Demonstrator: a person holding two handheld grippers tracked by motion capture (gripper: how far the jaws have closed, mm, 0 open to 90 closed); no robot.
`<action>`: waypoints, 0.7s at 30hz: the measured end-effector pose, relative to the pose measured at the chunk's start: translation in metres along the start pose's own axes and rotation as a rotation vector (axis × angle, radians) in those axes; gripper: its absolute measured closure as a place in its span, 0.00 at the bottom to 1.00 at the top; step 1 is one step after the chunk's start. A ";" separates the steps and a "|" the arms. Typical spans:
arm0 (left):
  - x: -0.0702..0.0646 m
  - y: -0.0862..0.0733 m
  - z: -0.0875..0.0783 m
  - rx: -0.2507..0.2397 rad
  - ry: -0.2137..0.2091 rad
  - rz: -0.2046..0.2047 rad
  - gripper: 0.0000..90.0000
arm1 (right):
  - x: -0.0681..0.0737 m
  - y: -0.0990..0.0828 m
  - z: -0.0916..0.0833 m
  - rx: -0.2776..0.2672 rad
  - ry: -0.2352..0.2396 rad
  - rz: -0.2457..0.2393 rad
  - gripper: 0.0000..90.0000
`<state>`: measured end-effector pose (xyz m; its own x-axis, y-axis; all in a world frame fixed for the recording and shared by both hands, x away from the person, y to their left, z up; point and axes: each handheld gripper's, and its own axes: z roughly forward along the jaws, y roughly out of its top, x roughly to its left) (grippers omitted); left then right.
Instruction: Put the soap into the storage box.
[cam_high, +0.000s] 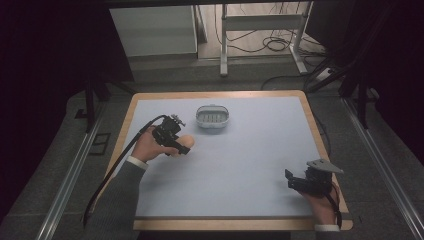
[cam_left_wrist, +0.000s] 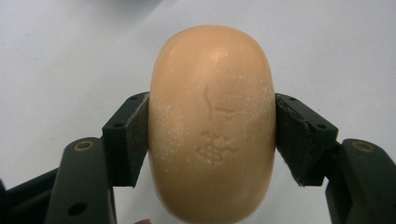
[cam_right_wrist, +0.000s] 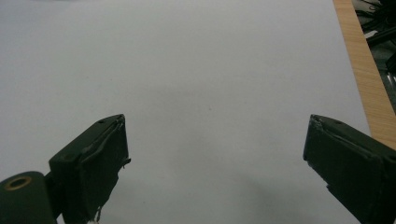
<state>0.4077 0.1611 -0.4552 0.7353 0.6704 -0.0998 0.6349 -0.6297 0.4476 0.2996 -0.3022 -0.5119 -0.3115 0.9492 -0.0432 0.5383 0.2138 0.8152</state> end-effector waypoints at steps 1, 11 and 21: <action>0.000 0.000 0.000 -0.001 0.001 -0.001 0.36 | 0.000 0.000 0.000 0.001 0.000 0.002 0.07; 0.004 0.007 0.004 0.007 -0.010 -0.005 0.36 | 0.000 0.000 0.000 0.001 -0.001 -0.001 0.07; 0.006 0.018 0.007 0.013 -0.004 0.003 0.36 | -0.001 -0.001 0.000 0.004 -0.001 0.003 0.07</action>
<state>0.4247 0.1510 -0.4545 0.7382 0.6668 -0.1019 0.6356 -0.6369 0.4363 0.2997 -0.3036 -0.5124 -0.3093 0.9501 -0.0418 0.5423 0.2123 0.8129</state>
